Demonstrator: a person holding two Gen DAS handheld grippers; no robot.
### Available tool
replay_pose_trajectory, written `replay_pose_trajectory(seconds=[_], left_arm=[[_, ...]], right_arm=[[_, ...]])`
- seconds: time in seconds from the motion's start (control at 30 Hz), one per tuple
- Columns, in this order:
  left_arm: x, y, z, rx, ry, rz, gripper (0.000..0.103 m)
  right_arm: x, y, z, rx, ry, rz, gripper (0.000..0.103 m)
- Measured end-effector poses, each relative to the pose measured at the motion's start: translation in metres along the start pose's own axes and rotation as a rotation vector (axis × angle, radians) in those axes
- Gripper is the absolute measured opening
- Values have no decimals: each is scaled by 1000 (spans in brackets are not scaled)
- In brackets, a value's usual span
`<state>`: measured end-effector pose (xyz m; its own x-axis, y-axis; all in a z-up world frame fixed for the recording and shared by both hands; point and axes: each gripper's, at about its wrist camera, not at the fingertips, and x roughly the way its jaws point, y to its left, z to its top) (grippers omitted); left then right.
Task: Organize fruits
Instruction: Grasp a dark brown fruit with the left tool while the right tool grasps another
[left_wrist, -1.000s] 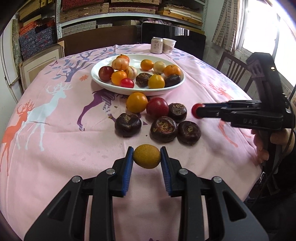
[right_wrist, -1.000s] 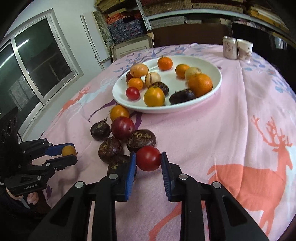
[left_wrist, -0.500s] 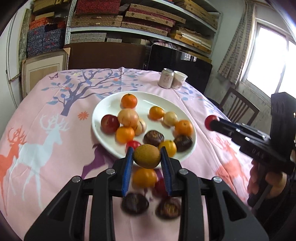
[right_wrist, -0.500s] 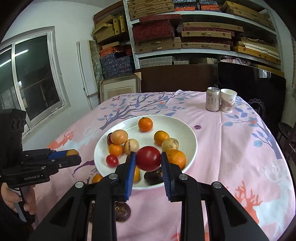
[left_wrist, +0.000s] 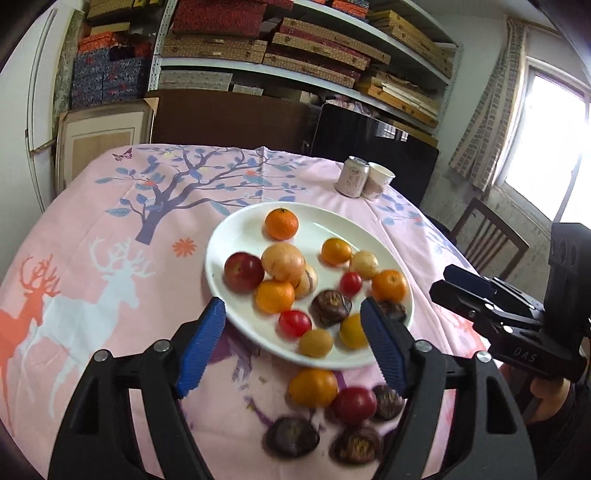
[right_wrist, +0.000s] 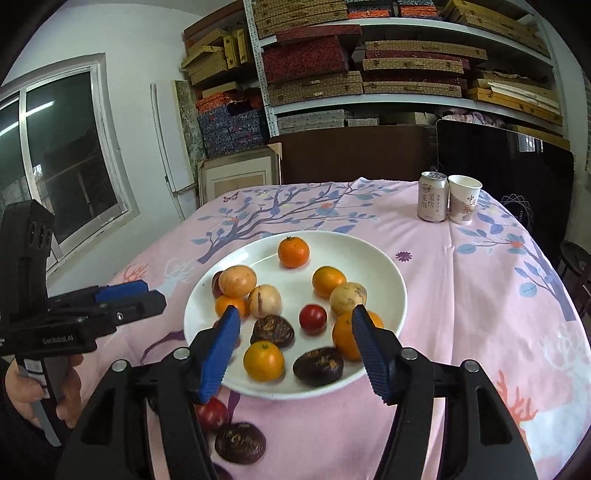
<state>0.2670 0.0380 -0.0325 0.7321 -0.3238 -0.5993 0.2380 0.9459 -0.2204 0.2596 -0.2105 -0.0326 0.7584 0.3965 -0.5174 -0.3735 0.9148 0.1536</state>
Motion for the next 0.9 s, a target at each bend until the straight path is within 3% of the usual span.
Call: replay_pose_trajectory(seconds=[0.3, 0.5, 0.6, 0.63, 0.77, 0.9], left_arm=[[-38, 4, -70, 98, 99, 46, 74], [-39, 10, -83, 81, 130, 56, 74], [-36, 6, -86, 101, 146, 69, 74], [-34, 4, -86, 108, 151, 73, 74], [-23, -8, -88, 172, 177, 109, 74], [-11, -20, -87, 243, 196, 168, 74]], right_arm=[[-33, 44, -78, -143, 210, 116, 63], [-16, 69, -100, -169, 276, 110, 62], [-2, 71, -104, -169, 336, 96, 48], [-1, 70, -103, -166, 331, 88, 41], [-9, 54, -102, -74, 273, 111, 41], [-25, 29, -98, 1, 182, 63, 41]])
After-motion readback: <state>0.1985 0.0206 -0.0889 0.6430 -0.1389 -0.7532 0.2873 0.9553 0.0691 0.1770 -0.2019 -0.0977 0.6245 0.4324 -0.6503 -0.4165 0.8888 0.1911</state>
